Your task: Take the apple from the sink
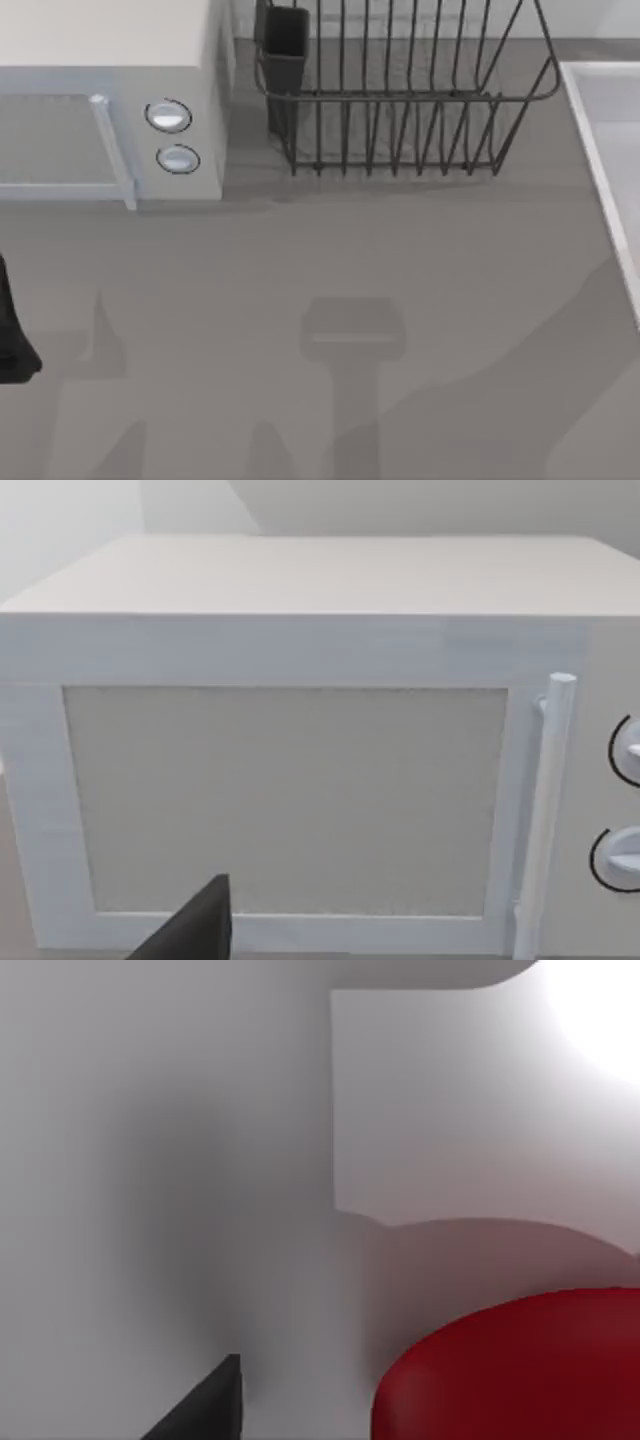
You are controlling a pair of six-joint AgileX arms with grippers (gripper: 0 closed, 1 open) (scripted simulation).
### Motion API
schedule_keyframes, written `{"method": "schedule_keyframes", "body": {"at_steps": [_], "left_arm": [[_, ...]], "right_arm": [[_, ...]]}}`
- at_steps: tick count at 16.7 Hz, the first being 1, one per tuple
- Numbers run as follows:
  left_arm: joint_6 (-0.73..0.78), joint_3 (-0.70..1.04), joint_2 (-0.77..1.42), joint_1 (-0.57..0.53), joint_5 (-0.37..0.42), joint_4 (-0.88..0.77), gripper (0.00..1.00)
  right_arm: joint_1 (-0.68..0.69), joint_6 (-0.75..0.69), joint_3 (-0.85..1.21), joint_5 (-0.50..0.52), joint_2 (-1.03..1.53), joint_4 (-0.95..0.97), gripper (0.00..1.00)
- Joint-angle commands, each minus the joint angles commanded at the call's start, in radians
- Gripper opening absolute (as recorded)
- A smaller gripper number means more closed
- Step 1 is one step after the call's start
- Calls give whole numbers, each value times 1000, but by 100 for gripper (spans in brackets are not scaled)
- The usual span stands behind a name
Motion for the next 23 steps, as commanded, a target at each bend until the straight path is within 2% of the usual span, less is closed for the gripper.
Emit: {"method": "schedule_keyframes", "body": {"at_steps": [1,14,22,23], "left_arm": [[0,0,0,0,0,0,100],[0,0,0,0,0,0,100],[0,0,0,0,0,0,100],[0,0,0,0,0,0,100]], "right_arm": [[0,0,0,0,0,0,100],[0,0,0,0,0,0,2],[0,0,0,0,0,0,0],[2,8,17,-16,-68,-35,0]]}}
